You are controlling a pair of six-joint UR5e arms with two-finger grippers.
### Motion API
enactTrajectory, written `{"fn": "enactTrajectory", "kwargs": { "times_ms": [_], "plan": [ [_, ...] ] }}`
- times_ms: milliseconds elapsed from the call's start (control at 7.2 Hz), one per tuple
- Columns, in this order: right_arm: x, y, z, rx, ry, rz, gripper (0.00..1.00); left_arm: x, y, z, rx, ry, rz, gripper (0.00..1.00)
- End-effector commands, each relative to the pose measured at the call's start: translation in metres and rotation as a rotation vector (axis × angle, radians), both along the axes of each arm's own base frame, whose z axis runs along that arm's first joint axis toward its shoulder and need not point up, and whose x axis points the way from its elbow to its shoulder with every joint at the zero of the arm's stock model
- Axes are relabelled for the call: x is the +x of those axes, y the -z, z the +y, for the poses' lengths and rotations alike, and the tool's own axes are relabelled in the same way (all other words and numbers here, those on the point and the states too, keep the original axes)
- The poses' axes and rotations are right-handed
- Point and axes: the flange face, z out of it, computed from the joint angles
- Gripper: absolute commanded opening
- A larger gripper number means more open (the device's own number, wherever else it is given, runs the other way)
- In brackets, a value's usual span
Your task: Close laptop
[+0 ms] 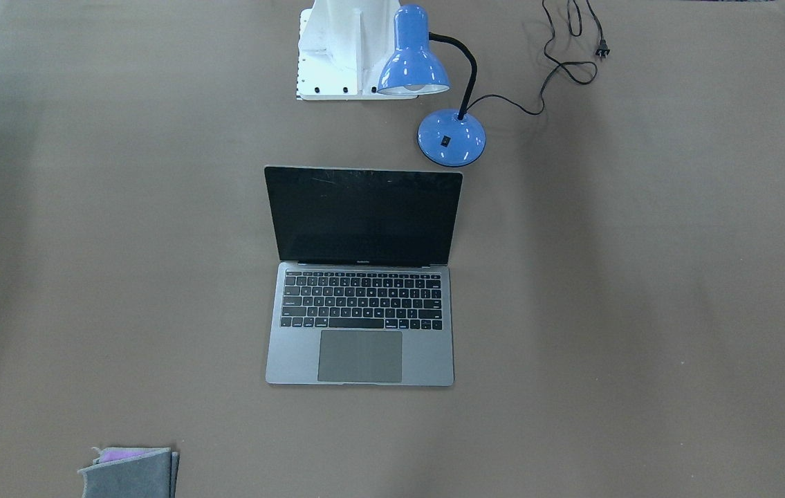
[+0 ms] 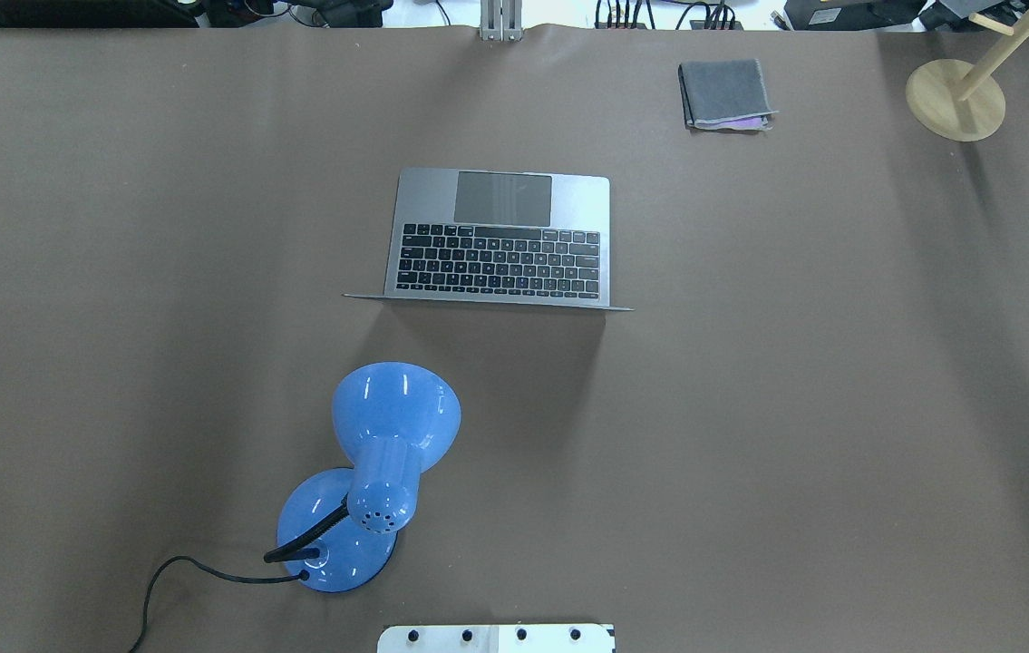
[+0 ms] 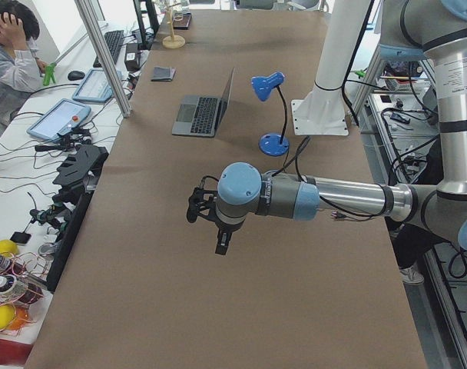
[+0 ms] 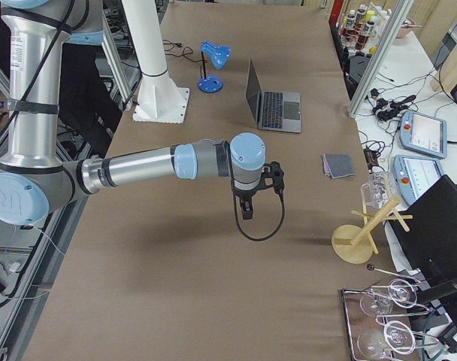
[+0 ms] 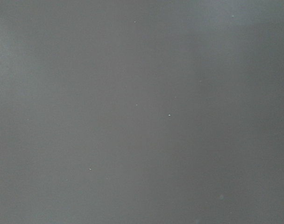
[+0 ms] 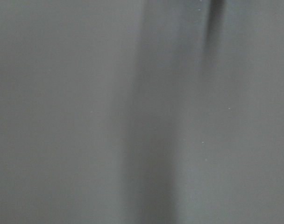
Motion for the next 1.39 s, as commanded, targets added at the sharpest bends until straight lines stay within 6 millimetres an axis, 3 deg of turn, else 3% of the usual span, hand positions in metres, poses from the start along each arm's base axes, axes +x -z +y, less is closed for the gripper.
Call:
{"fn": "enactTrajectory", "kwargs": {
  "times_ms": [0,139,417,556,694,833,972,1250],
  "plan": [
    [-0.053,0.076,0.017,-0.020,0.000,-0.024,1.00,0.050,0.054,-0.006,-0.034,0.036,0.053,0.98],
    [-0.086,0.105,0.023,-0.037,-0.010,-0.048,0.99,0.083,0.087,-0.006,-0.079,0.040,0.086,0.98],
    [-0.162,0.147,0.040,-0.076,-0.079,-0.152,0.92,0.160,0.179,-0.010,-0.153,0.021,0.161,0.93],
    [-0.206,0.169,0.053,-0.124,-0.106,-0.179,0.80,0.188,0.208,-0.013,-0.144,-0.001,0.179,0.86],
    [-0.241,0.203,0.063,-0.165,-0.134,-0.209,0.57,0.219,0.231,-0.013,-0.118,-0.001,0.161,0.67],
    [-0.281,0.234,0.077,-0.183,-0.157,-0.234,0.25,0.268,0.272,-0.013,-0.139,0.026,0.181,0.38],
    [-0.310,0.252,0.088,-0.182,-0.168,-0.250,0.00,0.313,0.312,-0.008,-0.175,0.055,0.221,0.00],
    [-0.353,0.269,0.106,-0.115,-0.173,-0.253,0.00,0.389,0.345,0.016,-0.192,0.090,0.226,0.00]
  ]
}}
